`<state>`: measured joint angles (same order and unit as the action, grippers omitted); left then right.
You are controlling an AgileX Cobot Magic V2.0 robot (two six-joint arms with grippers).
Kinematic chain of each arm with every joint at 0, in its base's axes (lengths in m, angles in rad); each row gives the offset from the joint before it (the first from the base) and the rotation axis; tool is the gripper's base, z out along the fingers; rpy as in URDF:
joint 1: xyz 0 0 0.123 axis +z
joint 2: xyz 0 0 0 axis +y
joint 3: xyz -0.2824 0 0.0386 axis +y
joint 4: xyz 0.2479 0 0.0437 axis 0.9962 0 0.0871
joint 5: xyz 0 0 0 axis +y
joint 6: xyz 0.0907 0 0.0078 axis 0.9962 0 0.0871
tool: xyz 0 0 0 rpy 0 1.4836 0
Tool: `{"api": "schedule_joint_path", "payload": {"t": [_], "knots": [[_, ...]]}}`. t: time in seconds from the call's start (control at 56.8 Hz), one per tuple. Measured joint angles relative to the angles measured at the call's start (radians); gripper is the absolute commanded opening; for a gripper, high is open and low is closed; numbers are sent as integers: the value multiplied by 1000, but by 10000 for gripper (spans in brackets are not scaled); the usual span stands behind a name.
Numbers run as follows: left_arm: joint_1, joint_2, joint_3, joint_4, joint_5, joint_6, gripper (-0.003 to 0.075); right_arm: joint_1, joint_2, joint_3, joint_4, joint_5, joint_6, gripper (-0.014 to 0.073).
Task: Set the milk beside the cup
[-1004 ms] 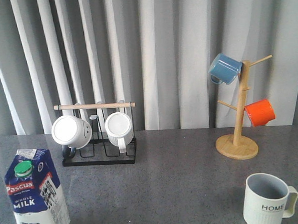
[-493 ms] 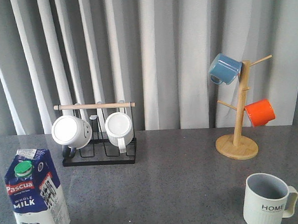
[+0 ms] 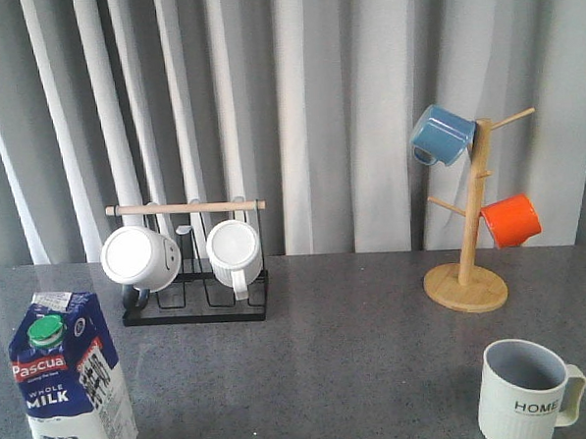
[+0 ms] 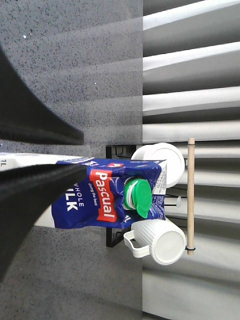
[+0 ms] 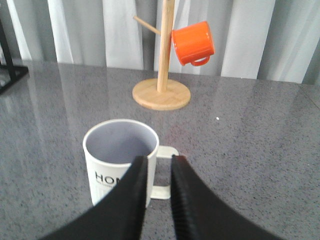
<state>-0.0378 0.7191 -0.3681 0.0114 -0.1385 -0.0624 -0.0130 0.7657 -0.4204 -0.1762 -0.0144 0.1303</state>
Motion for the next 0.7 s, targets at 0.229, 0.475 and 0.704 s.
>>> {"api": "schedule_joint_path", "payload": {"t": [0.229, 0.475, 0.704], "knots": [[0, 0, 0, 0, -2, 0, 571, 0, 36, 0, -8, 14, -16, 648], [-1, 0, 0, 0, -2, 0, 602, 0, 48, 0, -6, -24, -18, 641], [-1, 0, 0, 0, -2, 0, 552, 0, 60, 0, -6, -57, -18, 570]]}}
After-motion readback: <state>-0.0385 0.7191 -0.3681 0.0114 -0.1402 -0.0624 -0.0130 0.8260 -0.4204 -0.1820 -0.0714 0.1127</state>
